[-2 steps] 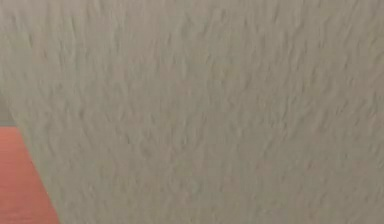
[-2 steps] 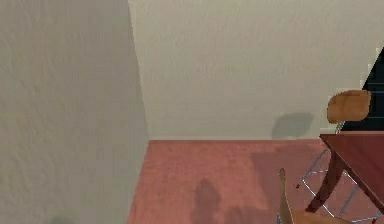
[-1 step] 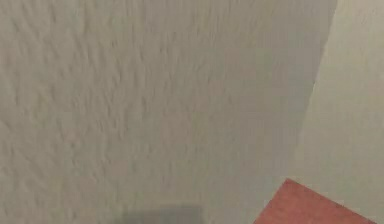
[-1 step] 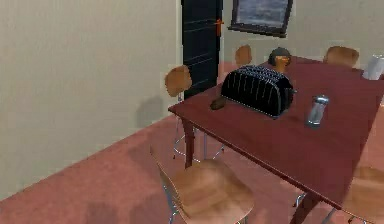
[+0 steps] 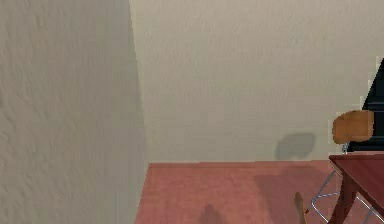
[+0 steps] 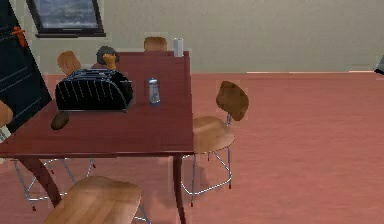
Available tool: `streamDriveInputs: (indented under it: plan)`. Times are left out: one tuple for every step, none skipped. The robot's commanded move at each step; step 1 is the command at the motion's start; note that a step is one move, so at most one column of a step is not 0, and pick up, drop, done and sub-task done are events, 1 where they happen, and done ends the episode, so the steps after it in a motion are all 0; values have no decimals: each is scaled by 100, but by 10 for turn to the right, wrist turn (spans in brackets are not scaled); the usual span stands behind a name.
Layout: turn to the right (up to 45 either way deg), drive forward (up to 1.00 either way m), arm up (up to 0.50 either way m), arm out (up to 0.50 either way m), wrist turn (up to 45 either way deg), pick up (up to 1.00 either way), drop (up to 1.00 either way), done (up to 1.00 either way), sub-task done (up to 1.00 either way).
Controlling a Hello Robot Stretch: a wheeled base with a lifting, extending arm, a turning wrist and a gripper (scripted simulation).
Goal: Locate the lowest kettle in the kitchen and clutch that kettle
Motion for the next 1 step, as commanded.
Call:
streamDriveInputs:
  plan:
    - [120, 0, 0, 0, 0, 0, 0, 0, 0]
